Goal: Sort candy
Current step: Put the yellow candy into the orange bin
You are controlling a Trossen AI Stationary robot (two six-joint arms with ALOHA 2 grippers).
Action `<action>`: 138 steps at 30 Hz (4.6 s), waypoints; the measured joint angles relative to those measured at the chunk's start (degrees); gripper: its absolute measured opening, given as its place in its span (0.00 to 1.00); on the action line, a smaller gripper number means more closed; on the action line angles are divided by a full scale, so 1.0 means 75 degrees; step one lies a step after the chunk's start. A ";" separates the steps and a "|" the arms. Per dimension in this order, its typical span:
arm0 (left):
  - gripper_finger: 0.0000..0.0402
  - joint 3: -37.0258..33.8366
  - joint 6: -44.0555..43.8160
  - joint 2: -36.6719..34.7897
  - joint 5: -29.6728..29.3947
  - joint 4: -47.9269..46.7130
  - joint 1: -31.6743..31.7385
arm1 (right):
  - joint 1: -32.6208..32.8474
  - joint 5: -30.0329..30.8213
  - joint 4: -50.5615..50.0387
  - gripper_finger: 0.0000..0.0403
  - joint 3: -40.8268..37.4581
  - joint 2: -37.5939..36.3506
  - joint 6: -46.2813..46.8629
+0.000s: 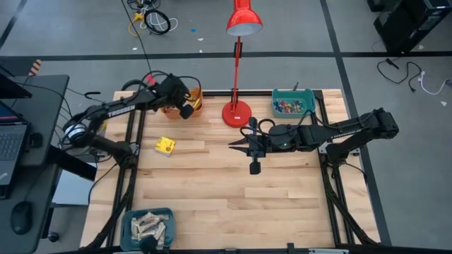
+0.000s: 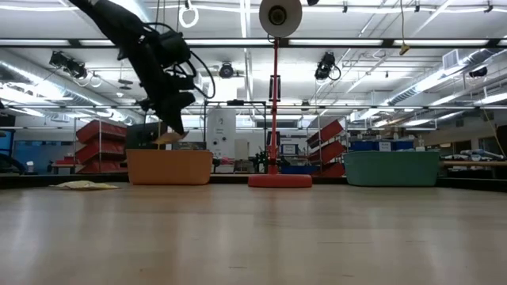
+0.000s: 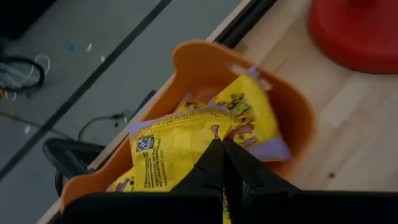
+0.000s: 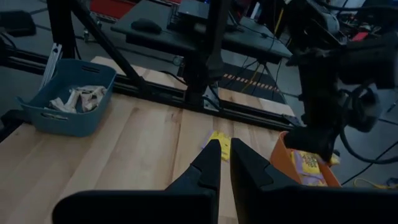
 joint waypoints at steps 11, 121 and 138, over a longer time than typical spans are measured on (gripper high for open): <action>0.00 0.0016 -0.0757 0.0820 0.0076 0.0583 0.0372 | 0.0000 0.0000 -0.0001 0.06 0.0000 0.0000 0.0000; 0.42 -0.3237 -0.8351 -0.0703 -0.2224 -0.2235 -0.6339 | -0.0041 0.0146 0.1215 0.06 -0.1250 -0.0006 0.1113; 0.25 -0.3228 -0.8293 -0.0237 -0.2355 -0.2053 -0.6336 | -0.0042 0.0146 0.1206 0.06 -0.1250 -0.0003 0.1112</action>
